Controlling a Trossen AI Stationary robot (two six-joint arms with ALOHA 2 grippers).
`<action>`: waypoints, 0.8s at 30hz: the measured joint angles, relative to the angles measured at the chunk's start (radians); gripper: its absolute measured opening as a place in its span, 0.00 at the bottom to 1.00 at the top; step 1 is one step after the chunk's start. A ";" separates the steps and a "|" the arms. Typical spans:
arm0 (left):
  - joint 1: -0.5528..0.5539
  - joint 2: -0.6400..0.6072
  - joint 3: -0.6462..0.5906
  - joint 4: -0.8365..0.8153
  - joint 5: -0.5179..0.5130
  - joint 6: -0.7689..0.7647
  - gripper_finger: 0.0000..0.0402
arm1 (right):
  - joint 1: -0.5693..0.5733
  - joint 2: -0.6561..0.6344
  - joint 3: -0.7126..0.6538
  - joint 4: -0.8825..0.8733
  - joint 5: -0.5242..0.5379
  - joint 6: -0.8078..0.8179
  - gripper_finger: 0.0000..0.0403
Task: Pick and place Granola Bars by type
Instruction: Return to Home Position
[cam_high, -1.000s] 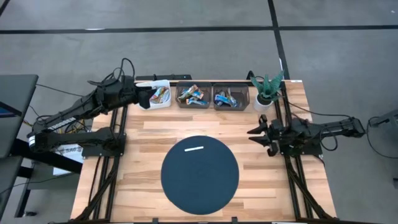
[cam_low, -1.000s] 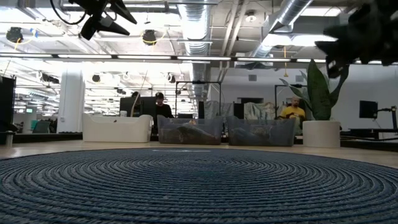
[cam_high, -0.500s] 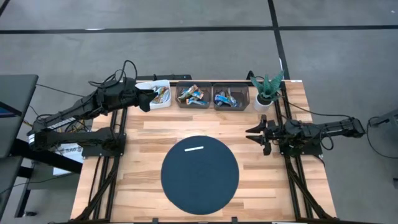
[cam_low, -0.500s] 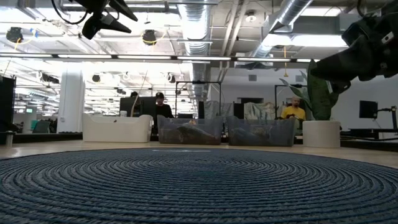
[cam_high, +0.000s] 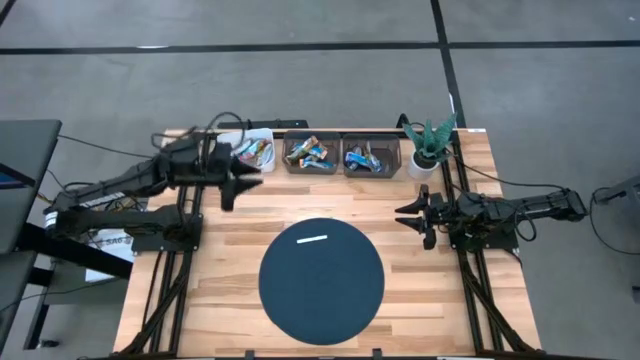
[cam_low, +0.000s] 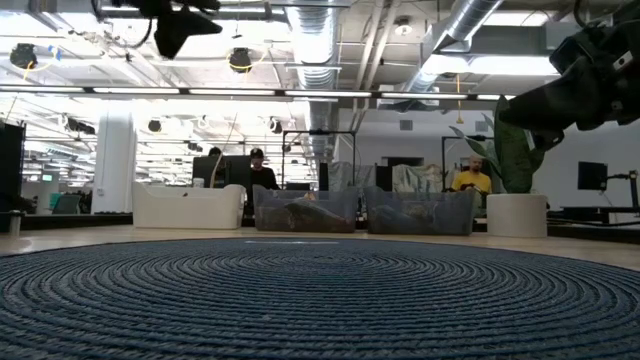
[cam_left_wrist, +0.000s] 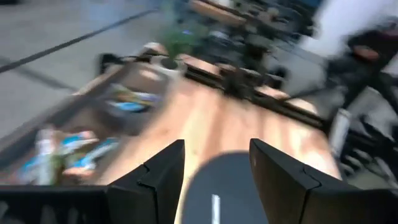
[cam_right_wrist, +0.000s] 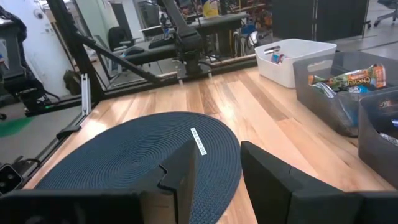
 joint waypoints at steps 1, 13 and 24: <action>-0.013 -0.020 -0.046 0.045 0.030 0.017 0.43 | 0.000 0.000 0.000 -0.001 0.000 0.000 0.30; -0.154 -0.297 -0.574 0.444 -0.094 -0.061 0.43 | 0.000 0.001 0.001 -0.002 0.000 0.001 0.30; -0.206 -0.545 -0.719 0.441 -0.223 0.055 0.43 | 0.000 0.001 0.001 -0.002 0.000 0.001 0.30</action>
